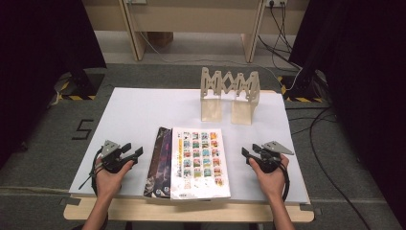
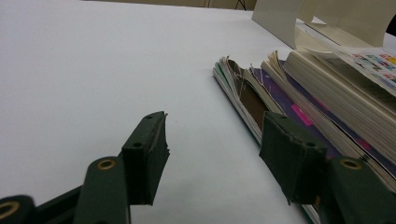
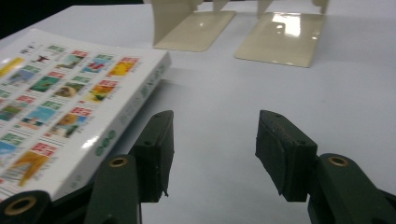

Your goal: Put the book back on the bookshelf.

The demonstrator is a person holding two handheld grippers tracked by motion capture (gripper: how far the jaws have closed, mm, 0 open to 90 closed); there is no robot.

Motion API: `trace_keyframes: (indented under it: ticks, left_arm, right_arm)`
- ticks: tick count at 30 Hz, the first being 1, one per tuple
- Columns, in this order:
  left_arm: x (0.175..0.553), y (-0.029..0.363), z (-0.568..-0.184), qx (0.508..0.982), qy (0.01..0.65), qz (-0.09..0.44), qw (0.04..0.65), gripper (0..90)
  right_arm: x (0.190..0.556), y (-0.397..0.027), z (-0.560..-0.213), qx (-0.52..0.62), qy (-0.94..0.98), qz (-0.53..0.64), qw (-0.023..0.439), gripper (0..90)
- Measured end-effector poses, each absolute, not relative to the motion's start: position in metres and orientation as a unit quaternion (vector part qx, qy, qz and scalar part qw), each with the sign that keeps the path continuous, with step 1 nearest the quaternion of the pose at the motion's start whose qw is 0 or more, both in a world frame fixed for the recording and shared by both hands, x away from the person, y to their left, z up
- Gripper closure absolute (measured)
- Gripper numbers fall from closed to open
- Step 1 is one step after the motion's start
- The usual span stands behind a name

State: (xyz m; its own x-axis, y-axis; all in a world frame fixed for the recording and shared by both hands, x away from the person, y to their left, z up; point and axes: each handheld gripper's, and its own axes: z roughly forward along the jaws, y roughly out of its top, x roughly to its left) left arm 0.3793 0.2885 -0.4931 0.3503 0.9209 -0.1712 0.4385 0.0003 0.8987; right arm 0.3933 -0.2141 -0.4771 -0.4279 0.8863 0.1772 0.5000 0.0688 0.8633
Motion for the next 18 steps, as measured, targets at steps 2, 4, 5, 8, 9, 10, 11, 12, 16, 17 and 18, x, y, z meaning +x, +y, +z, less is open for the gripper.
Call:
trace_keyframes:
  ticks: [2, 4, 5, 8, 9, 10, 11, 12, 16, 17, 18]
  left_arm:
    - [0.38, 0.287, -0.49, 0.663, 0.512, 0.243, 0.488, 40.7]
    - [0.38, 0.283, -0.483, 0.669, 0.506, 0.233, 0.492, 40.7]
    - [0.381, 0.279, -0.48, 0.672, 0.502, 0.227, 0.494, 40.9]
    - [0.386, 0.263, -0.47, 0.689, 0.493, 0.179, 0.5, 40.2]
    - [0.388, 0.258, -0.47, 0.695, 0.491, 0.161, 0.5, 40.5]
    - [0.39, 0.253, -0.47, 0.697, 0.49, 0.144, 0.504, 41.2]
    - [0.392, 0.249, -0.469, 0.699, 0.489, 0.136, 0.503, 41.6]
    - [0.392, 0.249, -0.469, 0.699, 0.489, 0.136, 0.503, 41.8]
    - [0.398, 0.225, -0.46, 0.718, 0.466, 0.115, 0.504, 41.2]
    - [0.399, 0.221, -0.459, 0.721, 0.462, 0.11, 0.504, 40.8]
    - [0.399, 0.221, -0.459, 0.721, 0.462, 0.11, 0.504, 40.3]
  right_arm:
    - [0.394, -0.212, -0.474, 0.493, 0.705, 0.471, 0.197, 47.9]
    - [0.399, -0.205, -0.465, 0.489, 0.712, 0.472, 0.177, 49.0]
    - [0.4, -0.203, -0.462, 0.486, 0.715, 0.472, 0.172, 49.2]
    - [0.404, -0.195, -0.458, 0.484, 0.724, 0.469, 0.149, 50.4]
    - [0.405, -0.192, -0.458, 0.481, 0.727, 0.469, 0.142, 50.4]
    - [0.405, -0.189, -0.457, 0.48, 0.731, 0.465, 0.135, 50.4]
    - [0.406, -0.186, -0.457, 0.478, 0.735, 0.463, 0.132, 50.4]
    - [0.407, -0.183, -0.457, 0.474, 0.738, 0.462, 0.129, 50.4]
    - [0.41, -0.174, -0.457, 0.473, 0.746, 0.458, 0.098, 50.3]
    - [0.411, -0.172, -0.457, 0.473, 0.748, 0.456, 0.089, 50.3]
    - [0.411, -0.172, -0.457, 0.473, 0.748, 0.456, 0.089, 50.3]
